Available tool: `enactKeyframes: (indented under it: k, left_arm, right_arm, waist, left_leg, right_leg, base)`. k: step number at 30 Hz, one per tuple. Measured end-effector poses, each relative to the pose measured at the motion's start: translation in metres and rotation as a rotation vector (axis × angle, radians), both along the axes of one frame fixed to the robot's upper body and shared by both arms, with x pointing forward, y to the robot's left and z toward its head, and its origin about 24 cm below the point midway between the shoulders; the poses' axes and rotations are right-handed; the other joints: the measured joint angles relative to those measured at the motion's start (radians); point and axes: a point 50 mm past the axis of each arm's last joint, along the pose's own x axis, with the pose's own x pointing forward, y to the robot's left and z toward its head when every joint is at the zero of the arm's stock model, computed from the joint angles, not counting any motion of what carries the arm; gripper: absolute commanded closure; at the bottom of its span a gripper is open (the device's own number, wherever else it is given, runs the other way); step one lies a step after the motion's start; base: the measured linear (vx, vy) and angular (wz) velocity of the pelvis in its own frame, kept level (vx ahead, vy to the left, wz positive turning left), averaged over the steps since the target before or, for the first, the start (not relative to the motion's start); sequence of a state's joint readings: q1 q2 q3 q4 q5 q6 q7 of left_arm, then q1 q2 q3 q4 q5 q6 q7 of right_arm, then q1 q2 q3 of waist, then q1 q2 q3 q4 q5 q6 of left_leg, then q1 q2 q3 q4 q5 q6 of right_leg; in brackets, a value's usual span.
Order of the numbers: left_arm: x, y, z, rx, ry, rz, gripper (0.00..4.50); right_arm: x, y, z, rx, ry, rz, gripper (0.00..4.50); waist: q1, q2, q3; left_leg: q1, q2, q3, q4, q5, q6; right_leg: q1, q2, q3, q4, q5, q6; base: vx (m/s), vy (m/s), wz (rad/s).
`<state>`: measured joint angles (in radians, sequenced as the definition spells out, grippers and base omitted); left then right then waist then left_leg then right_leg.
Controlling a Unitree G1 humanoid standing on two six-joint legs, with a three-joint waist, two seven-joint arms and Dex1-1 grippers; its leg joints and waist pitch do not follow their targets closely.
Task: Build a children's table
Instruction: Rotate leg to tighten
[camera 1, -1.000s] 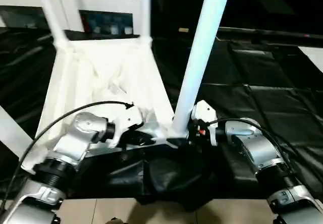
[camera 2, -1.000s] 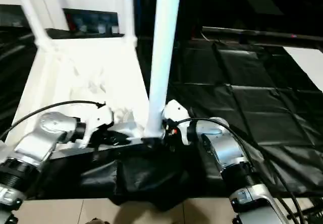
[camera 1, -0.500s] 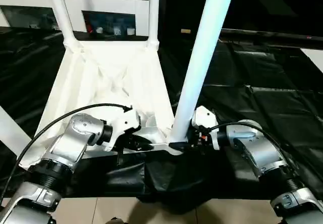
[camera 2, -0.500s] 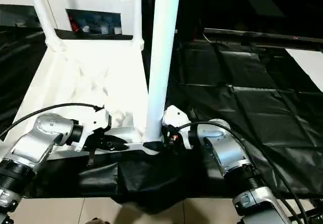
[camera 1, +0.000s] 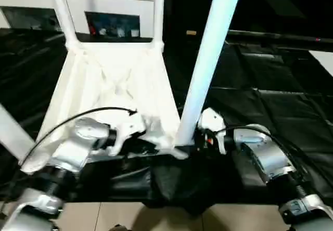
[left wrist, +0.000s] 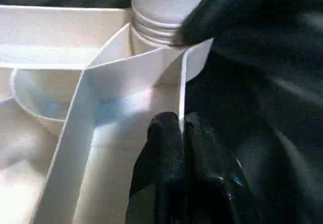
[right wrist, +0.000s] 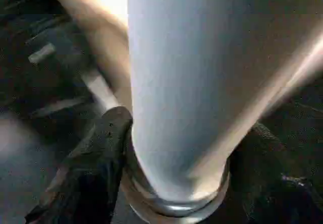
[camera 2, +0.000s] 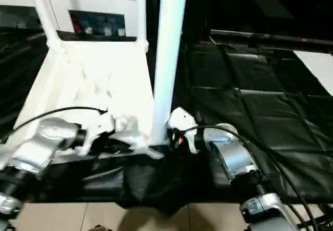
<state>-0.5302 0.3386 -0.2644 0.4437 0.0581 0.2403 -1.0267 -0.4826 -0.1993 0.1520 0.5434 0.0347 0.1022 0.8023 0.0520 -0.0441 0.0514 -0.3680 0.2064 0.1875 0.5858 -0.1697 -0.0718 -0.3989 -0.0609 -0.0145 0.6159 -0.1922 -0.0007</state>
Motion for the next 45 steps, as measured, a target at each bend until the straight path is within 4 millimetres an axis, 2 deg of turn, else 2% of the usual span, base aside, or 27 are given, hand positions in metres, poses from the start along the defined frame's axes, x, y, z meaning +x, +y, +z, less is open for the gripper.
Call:
enactKeyframes:
  k: [6, 9, 10, 14, 15, 18, 21, 26, 30, 38, 43, 45]
  left_arm:
    - [0.009, -0.031, -0.005, 0.004, -0.027, 0.168, 4.50]
    - [0.009, -0.032, -0.005, 0.011, -0.034, 0.180, 4.50]
    - [0.009, -0.032, -0.005, 0.011, -0.035, 0.180, 4.50]
    - [0.009, -0.032, -0.005, 0.012, -0.039, 0.179, 4.50]
    - [0.009, -0.032, -0.005, 0.012, -0.040, 0.177, 4.50]
    - [0.007, -0.025, -0.004, 0.011, -0.042, 0.151, 4.50]
    - [0.003, -0.017, -0.002, 0.005, -0.035, 0.106, 4.50]
    - [-0.006, 0.000, 0.001, 0.000, -0.021, -0.020, 4.50]
    - [-0.012, 0.011, 0.004, 0.002, 0.012, -0.097, 4.50]
    - [-0.019, 0.022, 0.006, -0.006, 0.069, -0.204, 4.50]
    - [-0.021, 0.024, 0.006, -0.006, 0.081, -0.225, 4.50]
    - [-0.021, 0.024, 0.006, -0.005, 0.081, -0.230, 4.50]
  right_arm:
    - [0.014, 0.013, -0.005, 0.017, -0.013, -0.328, 1.87]
    - [0.014, 0.017, -0.006, 0.018, -0.016, -0.362, 1.87]
    - [0.014, 0.017, -0.006, 0.020, -0.016, -0.363, 1.34]
    - [0.014, 0.020, -0.005, 0.045, -0.006, -0.367, 1.14]
    - [0.014, 0.020, -0.005, 0.049, -0.002, -0.364, 0.83]
    - [0.013, 0.019, -0.003, 0.051, -0.002, -0.297, 0.67]
    - [0.010, 0.014, 0.000, 0.010, -0.024, -0.176, 0.29]
    - [0.000, 0.010, 0.006, -0.047, -0.046, 0.048, 0.29]
    - [-0.007, 0.001, 0.009, -0.082, -0.041, 0.191, 0.29]
    - [-0.014, -0.007, 0.009, -0.089, 0.002, 0.322, 0.29]
    - [-0.016, -0.006, 0.010, -0.060, 0.025, 0.352, 0.88]
    - [-0.016, -0.006, 0.011, -0.058, 0.025, 0.361, 0.95]
  waist:
    - [-0.022, 0.003, -0.002]
    - [-0.023, 0.003, -0.003]
    - [-0.022, 0.003, -0.003]
    - [-0.024, 0.003, -0.002]
    - [-0.024, 0.003, -0.002]
    - [-0.026, 0.003, -0.002]
    - [-0.023, 0.003, -0.002]
    - [-0.009, 0.005, -0.001]
    - [-0.006, 0.005, -0.001]
    - [0.001, 0.003, 0.001]
    - [0.005, 0.003, 0.001]
    - [0.005, 0.003, 0.001]
  left_leg:
    - [0.001, -0.001, -0.001, 0.000, 0.000, 0.000]
    - [0.001, -0.001, -0.002, 0.000, 0.000, 0.000]
    - [0.001, -0.001, -0.003, 0.000, 0.000, 0.000]
    - [0.001, -0.001, -0.003, 0.000, 0.000, 0.000]
    - [0.001, -0.001, -0.003, 0.000, 0.000, 0.000]
    - [0.000, -0.001, -0.003, -0.001, 0.000, 0.000]
    - [0.000, 0.000, -0.004, -0.002, 0.000, 0.000]
    - [-0.001, 0.000, -0.003, -0.011, 0.000, 0.000]
    - [-0.001, 0.000, -0.001, -0.010, 0.000, 0.000]
    - [-0.002, 0.000, 0.001, -0.008, 0.000, 0.000]
    - [-0.002, 0.000, 0.001, -0.007, 0.000, 0.000]
    - [-0.002, 0.000, 0.001, -0.007, 0.000, 0.000]
  right_leg:
    - [0.001, 0.000, 0.000, -0.003, 0.000, 0.001]
    - [0.001, 0.000, 0.000, -0.004, 0.000, 0.001]
    - [0.001, 0.000, -0.001, -0.004, 0.000, 0.001]
    - [0.000, 0.000, -0.001, -0.004, 0.000, 0.001]
    - [0.000, 0.000, -0.001, -0.004, 0.000, 0.001]
    - [-0.003, 0.000, -0.001, -0.004, 0.001, 0.001]
    - [-0.004, 0.000, -0.001, -0.004, 0.007, 0.003]
    - [-0.006, 0.001, -0.002, -0.004, 0.007, 0.003]
    - [-0.006, 0.001, -0.001, -0.006, 0.006, 0.003]
    - [-0.007, 0.000, -0.001, -0.007, 0.006, 0.003]
    - [-0.006, 0.000, -0.001, -0.006, 0.006, 0.003]
    - [-0.006, 0.000, -0.001, -0.006, 0.006, 0.003]
  base:
    - [-0.010, 0.001, -0.01]
    - [0.000, 0.000, 0.00]
    - [0.000, 0.000, 0.00]
    - [0.000, 0.000, 0.00]
    - [0.000, 0.000, 0.00]
    - [0.000, 0.000, 0.00]
    - [0.000, 0.000, 0.00]
    - [0.000, 0.000, 0.00]
    - [0.000, 0.000, 0.00]
    - [0.000, 0.000, 0.00]
    - [0.000, 0.000, 0.00]
    - [0.000, 0.000, 0.00]
